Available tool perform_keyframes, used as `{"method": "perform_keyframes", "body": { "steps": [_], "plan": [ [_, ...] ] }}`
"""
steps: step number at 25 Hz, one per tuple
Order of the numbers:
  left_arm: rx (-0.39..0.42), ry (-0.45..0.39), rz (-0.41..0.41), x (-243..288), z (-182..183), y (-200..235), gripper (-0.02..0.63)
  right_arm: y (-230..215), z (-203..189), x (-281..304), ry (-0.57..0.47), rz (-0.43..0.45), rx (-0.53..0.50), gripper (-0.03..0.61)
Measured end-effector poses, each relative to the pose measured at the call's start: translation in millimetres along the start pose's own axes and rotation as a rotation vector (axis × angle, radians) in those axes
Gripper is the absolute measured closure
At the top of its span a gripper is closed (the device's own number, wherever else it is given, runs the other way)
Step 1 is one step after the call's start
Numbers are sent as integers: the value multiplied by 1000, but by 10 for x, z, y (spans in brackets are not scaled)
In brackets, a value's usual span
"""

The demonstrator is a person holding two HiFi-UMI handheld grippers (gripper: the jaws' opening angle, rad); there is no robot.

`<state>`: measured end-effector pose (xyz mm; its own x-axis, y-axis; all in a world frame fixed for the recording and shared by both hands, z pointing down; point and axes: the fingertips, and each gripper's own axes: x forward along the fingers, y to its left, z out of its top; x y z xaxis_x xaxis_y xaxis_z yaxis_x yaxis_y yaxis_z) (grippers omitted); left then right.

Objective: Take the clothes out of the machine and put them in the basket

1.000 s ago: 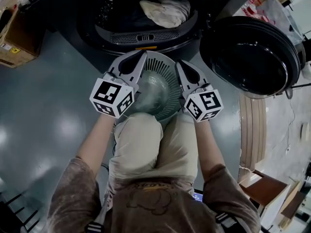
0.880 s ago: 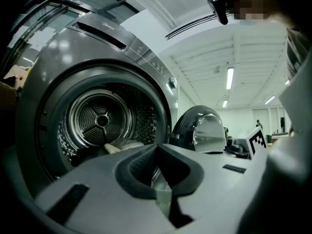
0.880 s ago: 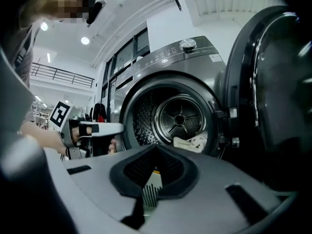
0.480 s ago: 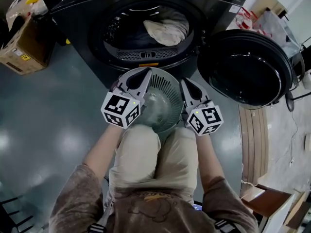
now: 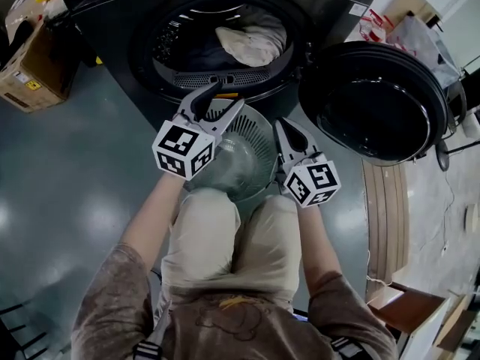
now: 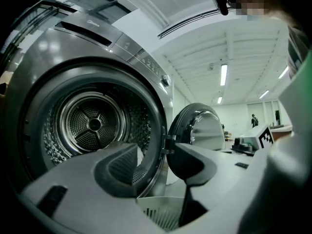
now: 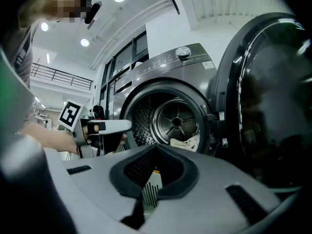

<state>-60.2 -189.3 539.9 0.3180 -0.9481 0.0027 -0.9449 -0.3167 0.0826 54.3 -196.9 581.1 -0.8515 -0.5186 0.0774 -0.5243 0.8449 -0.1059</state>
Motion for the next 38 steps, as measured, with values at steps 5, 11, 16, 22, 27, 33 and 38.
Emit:
{"method": "perform_keyframes", "body": {
  "steps": [5, 11, 16, 22, 27, 33, 38],
  "plan": [
    [28, 19, 3, 297, -101, 175, 245, 0, -45, -11, 11, -1, 2, 581],
    [120, 107, -30, 782, -335, 387, 187, 13, -143, 10, 37, -1, -4, 581],
    [253, 205, -61, 1259, -577, 636, 183, -14, -229, 77, 48, -11, 5, 581],
    [367, 301, -90, 1759, -835, 832, 184, -77, -334, 161, 61, -29, 23, 581],
    [408, 340, -112, 2142, -947, 925, 183, -121, -388, 259, 62, -39, 28, 581],
    [510, 399, -150, 2472, -1048, 973, 183, -121, -478, 309, 73, -42, 40, 581],
    [519, 410, -176, 2677, -1091, 1006, 183, -102, -533, 319, 87, -47, 46, 581]
  ]
}}
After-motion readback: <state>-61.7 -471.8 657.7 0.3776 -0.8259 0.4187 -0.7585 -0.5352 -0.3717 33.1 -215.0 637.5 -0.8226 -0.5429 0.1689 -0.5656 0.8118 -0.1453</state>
